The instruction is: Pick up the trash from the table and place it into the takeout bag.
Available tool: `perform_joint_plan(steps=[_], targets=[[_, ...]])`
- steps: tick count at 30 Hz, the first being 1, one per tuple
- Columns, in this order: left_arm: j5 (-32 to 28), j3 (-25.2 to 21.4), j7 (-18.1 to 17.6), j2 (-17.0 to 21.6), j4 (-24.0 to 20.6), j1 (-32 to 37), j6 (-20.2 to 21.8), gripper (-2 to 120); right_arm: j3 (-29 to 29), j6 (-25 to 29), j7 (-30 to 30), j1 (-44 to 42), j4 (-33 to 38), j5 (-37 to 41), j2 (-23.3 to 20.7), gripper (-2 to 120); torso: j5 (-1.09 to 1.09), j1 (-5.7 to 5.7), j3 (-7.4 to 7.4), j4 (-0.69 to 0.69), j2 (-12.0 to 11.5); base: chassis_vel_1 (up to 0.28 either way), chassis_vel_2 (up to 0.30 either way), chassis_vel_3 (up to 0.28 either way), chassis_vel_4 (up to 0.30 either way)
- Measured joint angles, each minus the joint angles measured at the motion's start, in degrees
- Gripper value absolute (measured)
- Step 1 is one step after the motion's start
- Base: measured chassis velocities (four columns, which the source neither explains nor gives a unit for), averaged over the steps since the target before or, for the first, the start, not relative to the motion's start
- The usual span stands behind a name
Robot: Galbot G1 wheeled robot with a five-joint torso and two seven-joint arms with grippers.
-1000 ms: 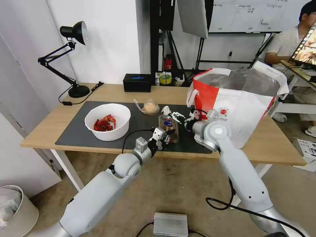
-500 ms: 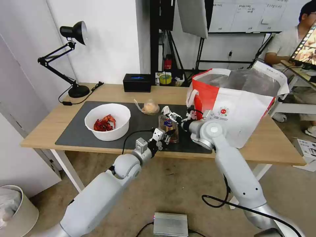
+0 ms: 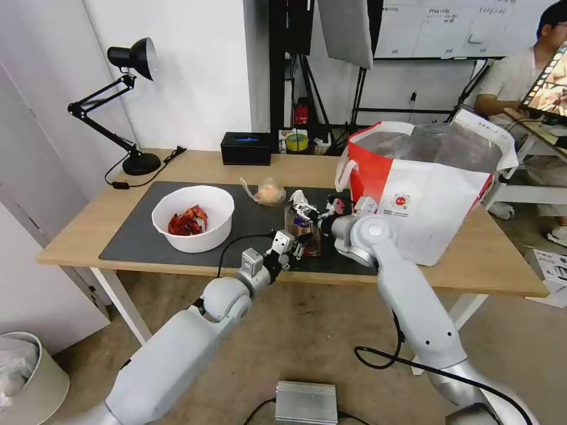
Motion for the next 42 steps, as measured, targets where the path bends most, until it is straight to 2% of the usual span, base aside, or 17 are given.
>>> perform_joint_plan(steps=[16,21,23,25,27,28,31,32,35,36,38,41,42], targets=[[0.0,0.0,0.1,-0.2,0.1,0.1,-0.3,0,-0.4,-0.3,0.0,1.0,-1.3,-0.7,1.1,100,0.0,0.0,0.0,0.0,0.0,0.0,0.0,0.0,0.0],[0.0,0.1,0.1,-0.1,-0.1,-0.1,-0.4,0,-0.4,-0.6,0.3,0.8,-1.4,-0.7,1.2,93,0.0,0.0,0.0,0.0,0.0,0.0,0.0,0.0,0.0],[0.0,0.1,0.1,-0.1,-0.2,-0.1,-0.4,0,-0.4,-0.8,0.7,0.6,-1.3,-0.7,1.2,82,0.0,0.0,0.0,0.0,0.0,0.0,0.0,0.0,0.0],[0.0,0.1,0.1,-0.1,-0.3,-0.1,-0.4,0,-0.4,-0.9,0.9,0.5,-1.3,-0.7,1.2,78,0.0,0.0,0.0,0.0,0.0,0.0,0.0,0.0,0.0],[0.0,0.1,0.1,-0.1,-0.4,0.0,-0.4,0,-0.5,-0.9,1.5,0.4,-1.3,-0.7,1.2,67,0.0,0.0,0.0,0.0,0.0,0.0,0.0,0.0,0.0],[0.0,0.1,0.1,-0.1,-0.4,0.0,-0.4,0,-0.5,-0.9,1.5,0.4,-1.3,-0.7,1.2,67,0.0,0.0,0.0,0.0,0.0,0.0,0.0,0.0,0.0],[-0.1,0.1,0.1,-0.1,-0.5,0.1,-0.4,0,-0.4,-1.0,2.0,0.1,-1.2,-0.7,1.2,53,0.0,0.0,0.0,0.0,0.0,0.0,0.0,0.0,0.0],[-0.1,0.1,0.1,-0.1,-0.5,0.1,-0.4,0,-0.4,-1.0,2.0,0.1,-1.2,-0.7,1.2,53,0.0,0.0,0.0,0.0,0.0,0.0,0.0,0.0,0.0],[-0.1,0.1,0.1,-0.1,-0.5,0.2,-0.4,0,-0.3,-1.1,2.1,-0.3,-1.1,-0.7,0.9,39,0.0,0.0,0.0,0.0,0.0,0.0,0.0,0.0,0.0],[-0.1,0.1,0.1,-0.1,-0.5,0.2,-0.4,0,-0.3,-1.1,2.1,-0.3,-1.1,-0.7,0.9,39,0.0,0.0,0.0,0.0,0.0,0.0,0.0,0.0,0.0],[-0.1,0.1,0.1,0.0,-0.5,0.3,-0.4,0,-0.2,-1.1,2.1,-0.5,-0.9,-0.6,0.8,28,0.0,0.0,0.0,0.0,0.0,0.0,0.0,0.0,0.0],[-0.1,0.0,0.0,0.0,-0.5,0.4,-0.5,0,-0.1,-1.1,2.1,-0.7,-0.8,-0.6,0.8,22,0.0,0.0,0.0,0.0,0.0,0.0,0.0,0.0,0.0],[-0.1,-0.1,0.0,0.0,-0.5,0.4,-0.6,0,0.0,-1.1,2.1,-0.9,-0.8,-0.6,0.8,14,0.0,0.0,0.0,0.0,0.0,0.0,0.0,0.0,0.0]])
